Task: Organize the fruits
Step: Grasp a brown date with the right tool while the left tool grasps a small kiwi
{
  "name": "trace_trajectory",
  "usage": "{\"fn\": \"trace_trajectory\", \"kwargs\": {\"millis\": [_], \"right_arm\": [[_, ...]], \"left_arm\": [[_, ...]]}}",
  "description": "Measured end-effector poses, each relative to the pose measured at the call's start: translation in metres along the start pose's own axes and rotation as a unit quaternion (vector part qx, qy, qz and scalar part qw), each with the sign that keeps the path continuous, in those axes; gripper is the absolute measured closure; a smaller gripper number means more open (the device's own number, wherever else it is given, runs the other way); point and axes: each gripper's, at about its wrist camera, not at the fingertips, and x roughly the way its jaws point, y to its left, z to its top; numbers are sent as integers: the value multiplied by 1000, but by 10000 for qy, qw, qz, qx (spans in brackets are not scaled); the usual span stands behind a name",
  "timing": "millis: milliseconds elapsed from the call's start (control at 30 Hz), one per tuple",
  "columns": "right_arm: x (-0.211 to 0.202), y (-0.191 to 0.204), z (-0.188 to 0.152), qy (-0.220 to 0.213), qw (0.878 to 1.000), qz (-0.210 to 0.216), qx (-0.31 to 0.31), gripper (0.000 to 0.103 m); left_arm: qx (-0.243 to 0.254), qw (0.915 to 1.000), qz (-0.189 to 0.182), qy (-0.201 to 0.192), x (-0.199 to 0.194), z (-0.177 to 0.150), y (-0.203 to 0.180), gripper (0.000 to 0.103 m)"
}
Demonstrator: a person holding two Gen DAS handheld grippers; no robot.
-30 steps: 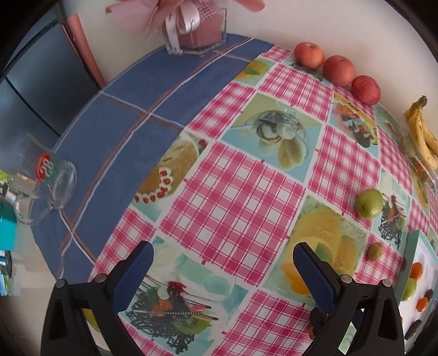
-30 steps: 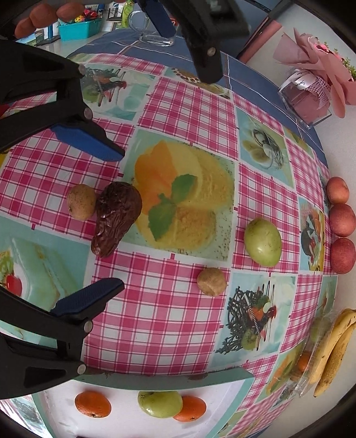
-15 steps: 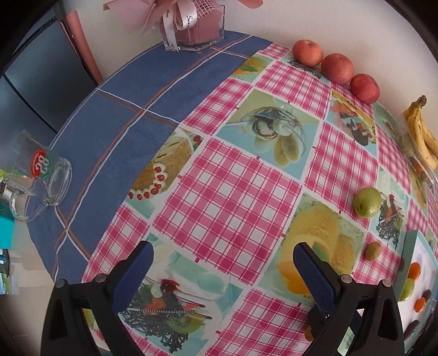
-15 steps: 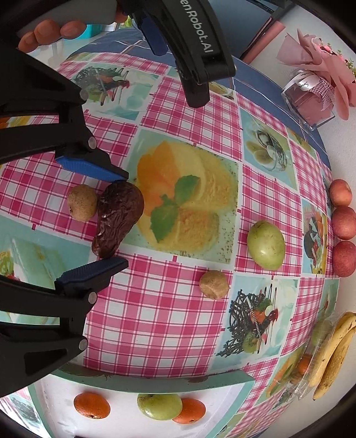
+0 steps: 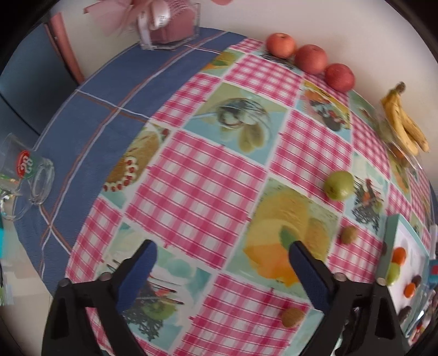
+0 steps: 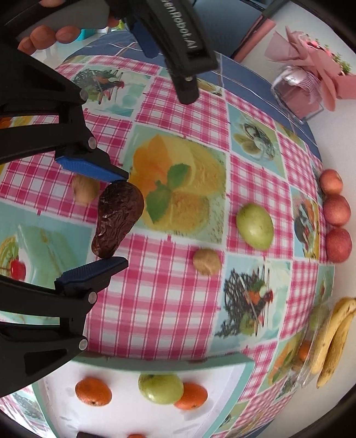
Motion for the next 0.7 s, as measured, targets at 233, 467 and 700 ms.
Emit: {"fn": "trace_trajectory", "kwargs": {"millis": [233, 467, 700], "right_arm": [[-31, -37, 3, -325, 9986, -127, 409, 45], [-55, -85, -1, -559, 9927, -325, 1016, 45], [-63, -95, -1, -588, 9908, -317, 1178, 45]], "left_arm": [[474, 9978, -359, 284, 1, -15, -29, 39], [1060, 9880, -820, 763, 5, -40, -62, 65], [1525, 9819, -548, 979, 11, -62, -79, 69]]}}
